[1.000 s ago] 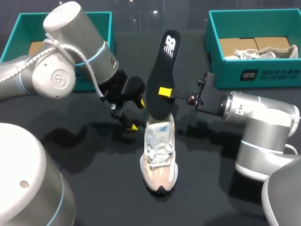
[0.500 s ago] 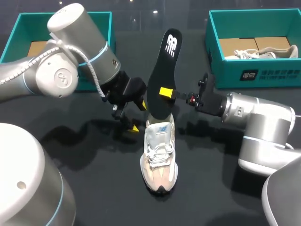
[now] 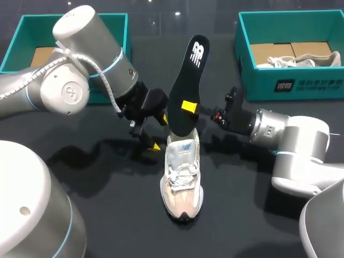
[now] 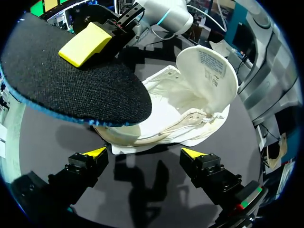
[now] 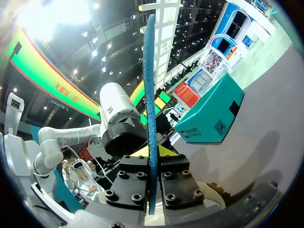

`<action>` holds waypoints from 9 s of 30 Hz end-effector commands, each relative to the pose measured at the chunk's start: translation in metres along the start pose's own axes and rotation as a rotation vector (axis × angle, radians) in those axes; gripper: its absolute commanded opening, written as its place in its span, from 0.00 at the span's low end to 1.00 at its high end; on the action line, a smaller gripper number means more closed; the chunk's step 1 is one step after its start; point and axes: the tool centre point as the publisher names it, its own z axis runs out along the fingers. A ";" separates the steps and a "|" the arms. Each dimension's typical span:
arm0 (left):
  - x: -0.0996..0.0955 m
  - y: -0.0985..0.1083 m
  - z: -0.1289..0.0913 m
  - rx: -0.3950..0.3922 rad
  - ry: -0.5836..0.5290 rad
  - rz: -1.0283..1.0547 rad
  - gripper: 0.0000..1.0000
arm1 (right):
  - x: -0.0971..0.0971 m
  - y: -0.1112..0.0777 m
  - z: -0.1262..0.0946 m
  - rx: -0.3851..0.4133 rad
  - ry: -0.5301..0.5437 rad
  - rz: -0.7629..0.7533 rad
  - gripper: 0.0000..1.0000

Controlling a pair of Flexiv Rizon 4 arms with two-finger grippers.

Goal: Take the shoe out of the shoebox, open the shoe tongue, remove and reinsert the insole, then place the shoe into the shoebox

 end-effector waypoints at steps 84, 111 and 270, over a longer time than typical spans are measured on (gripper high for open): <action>0.007 0.000 -0.001 -0.003 -0.012 0.004 1.00 | -0.004 -0.019 -0.011 0.094 -0.073 -0.310 0.00; 0.007 0.000 -0.001 -0.003 -0.012 0.004 1.00 | -0.016 -0.039 -0.015 0.062 -0.146 -0.321 0.00; 0.007 0.000 -0.001 -0.003 -0.012 0.004 1.00 | -0.002 -0.049 -0.002 0.287 -0.085 -0.260 0.25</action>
